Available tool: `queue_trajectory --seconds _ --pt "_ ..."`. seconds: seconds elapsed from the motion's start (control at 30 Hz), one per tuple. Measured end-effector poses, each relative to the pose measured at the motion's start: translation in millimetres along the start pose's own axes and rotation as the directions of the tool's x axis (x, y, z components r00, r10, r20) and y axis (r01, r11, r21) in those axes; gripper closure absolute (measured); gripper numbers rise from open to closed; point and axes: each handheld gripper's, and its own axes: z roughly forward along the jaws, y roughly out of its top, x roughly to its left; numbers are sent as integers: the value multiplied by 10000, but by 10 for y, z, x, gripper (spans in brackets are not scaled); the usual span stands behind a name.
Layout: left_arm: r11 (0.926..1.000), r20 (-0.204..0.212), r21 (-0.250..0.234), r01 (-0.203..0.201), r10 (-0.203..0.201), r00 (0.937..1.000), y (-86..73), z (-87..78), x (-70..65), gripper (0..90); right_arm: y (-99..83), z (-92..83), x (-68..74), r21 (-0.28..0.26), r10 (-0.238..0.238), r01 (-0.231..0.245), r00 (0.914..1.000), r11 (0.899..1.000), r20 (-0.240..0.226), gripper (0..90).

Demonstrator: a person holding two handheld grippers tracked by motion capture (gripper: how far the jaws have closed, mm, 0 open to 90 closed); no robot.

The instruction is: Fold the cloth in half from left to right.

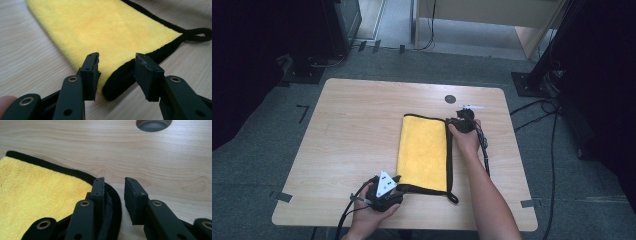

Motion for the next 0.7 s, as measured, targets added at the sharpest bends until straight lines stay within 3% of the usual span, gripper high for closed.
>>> queue_trajectory --seconds 0.07,0.17,0.27,0.5,0.53,0.6,0.7 --pt "10000 -71 -72 54 -55 10000 -24 -54 66 538 -4 14 0 -89 -26 25 10000 10000 -69 695" --pt "9996 -81 -190 192 -193 9998 -87 -136 183 535 6 37 -14 -456 356 -381 9979 9982 -540 679" --pt "9995 -62 -149 269 -270 9996 -122 -147 226 535 18 70 5 -267 563 -584 9958 9979 -728 693" --pt "9985 84 327 449 -452 9989 -172 -82 271 535 12 73 142 -56 -217 217 9998 9997 -49 849" --pt "9985 84 327 449 -452 9989 -172 -82 271 535 12 73 142 -56 -217 217 9998 9997 -49 849" --pt "9986 107 354 385 -389 9992 -172 -83 275 536 13 33 187 -48 -690 691 9974 9976 199 871" --pt "9988 180 451 196 -204 9996 -178 -82 262 566 18 -6 209 -79 -876 879 9955 9961 372 871"
